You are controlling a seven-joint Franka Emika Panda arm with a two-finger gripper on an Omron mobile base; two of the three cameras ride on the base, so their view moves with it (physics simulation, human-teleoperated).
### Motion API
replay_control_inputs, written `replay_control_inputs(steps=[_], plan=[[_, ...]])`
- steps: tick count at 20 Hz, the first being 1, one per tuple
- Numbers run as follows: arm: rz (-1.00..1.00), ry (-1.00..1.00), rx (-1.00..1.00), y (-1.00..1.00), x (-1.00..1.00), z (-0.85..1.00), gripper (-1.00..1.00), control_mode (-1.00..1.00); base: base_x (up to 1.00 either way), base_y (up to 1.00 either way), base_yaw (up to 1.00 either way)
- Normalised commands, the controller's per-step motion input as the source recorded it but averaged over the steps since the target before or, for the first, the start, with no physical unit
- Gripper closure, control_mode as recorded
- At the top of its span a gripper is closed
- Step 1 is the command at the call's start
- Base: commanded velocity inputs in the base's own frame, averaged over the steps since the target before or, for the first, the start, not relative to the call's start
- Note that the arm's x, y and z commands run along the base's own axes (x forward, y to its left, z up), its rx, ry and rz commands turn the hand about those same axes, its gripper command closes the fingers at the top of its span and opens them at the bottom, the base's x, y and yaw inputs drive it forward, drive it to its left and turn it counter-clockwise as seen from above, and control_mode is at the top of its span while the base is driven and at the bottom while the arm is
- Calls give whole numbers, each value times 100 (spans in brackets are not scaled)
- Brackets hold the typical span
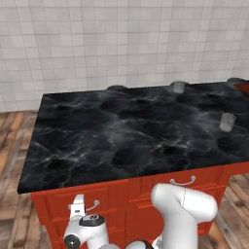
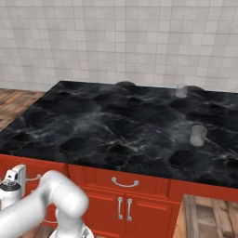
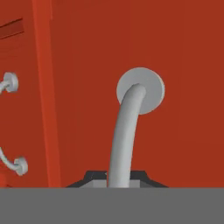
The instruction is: Take the tongs from the drawer on the left and place them on the dining counter next to the tray containing the hot dog.
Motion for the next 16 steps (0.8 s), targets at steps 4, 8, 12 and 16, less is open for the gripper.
replay_control_inputs(steps=[4,8,12,16], plan=[[0,0,0,1,-81,0,100,-100,0,0,0],[0,0,0,0,-81,0,100,-100,0,0,0],[0,0,0,0,-83,0,100,-100,0,0,0],[0,0,0,0,-79,0,100,-100,0,0,0]])
